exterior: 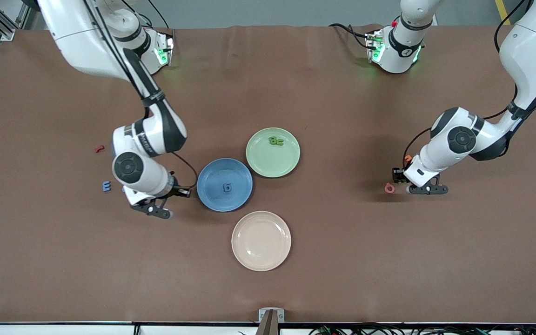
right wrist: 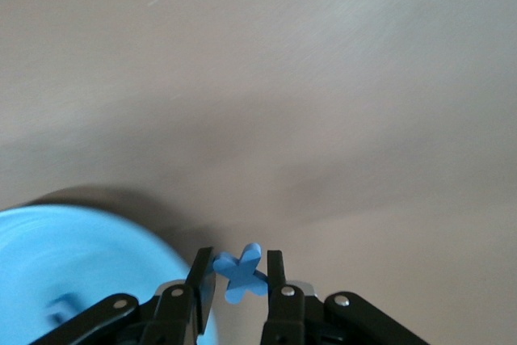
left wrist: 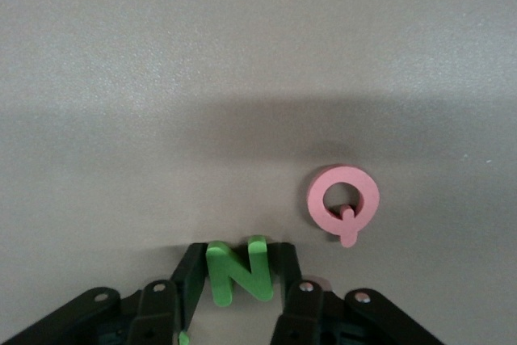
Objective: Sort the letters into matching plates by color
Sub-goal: 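Grasp the green N with the left gripper while the right gripper drops the x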
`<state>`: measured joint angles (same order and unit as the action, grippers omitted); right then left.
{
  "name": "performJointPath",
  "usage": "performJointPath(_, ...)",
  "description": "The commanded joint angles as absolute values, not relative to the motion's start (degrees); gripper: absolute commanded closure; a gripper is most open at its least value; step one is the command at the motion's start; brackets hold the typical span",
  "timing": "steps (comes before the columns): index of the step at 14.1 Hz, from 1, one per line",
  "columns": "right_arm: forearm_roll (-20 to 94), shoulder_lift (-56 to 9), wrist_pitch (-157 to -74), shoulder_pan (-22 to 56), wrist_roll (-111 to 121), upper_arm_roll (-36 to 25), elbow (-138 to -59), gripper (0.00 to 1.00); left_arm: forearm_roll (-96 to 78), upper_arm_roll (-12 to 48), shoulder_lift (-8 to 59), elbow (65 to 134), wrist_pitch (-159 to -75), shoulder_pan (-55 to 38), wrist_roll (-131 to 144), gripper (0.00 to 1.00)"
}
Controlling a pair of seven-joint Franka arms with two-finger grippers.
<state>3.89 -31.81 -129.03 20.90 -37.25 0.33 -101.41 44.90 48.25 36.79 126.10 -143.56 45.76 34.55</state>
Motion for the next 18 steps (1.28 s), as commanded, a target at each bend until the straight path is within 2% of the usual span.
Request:
performJointPath(1, 5.45, -31.73, -131.56, 24.16, -43.13, 0.26, -101.51, 1.0, 46.49, 48.34, 37.79, 125.68, -143.88, 45.62, 36.21, 0.81)
performJointPath(6, 5.45, -31.82, -140.52, 27.94, -47.89, 0.18, -106.77, 1.0, 46.58, 48.95, 36.22, 125.77, -142.3, 45.44, 37.0, 0.82)
performJointPath(11, 5.45, -31.82, -145.63, 30.23, -50.97, 0.18, -110.74, 1.0, 45.62, 57.37, 34.01, 124.72, -131.86, 46.14, 41.04, 0.82)
performJointPath(18, 5.36, -31.82, -146.25, 30.59, -50.98, 0.09, -112.24, 0.99, 38.68, 70.04, 34.54, 119.37, -120.69, 42.82, 54.64, 0.82)
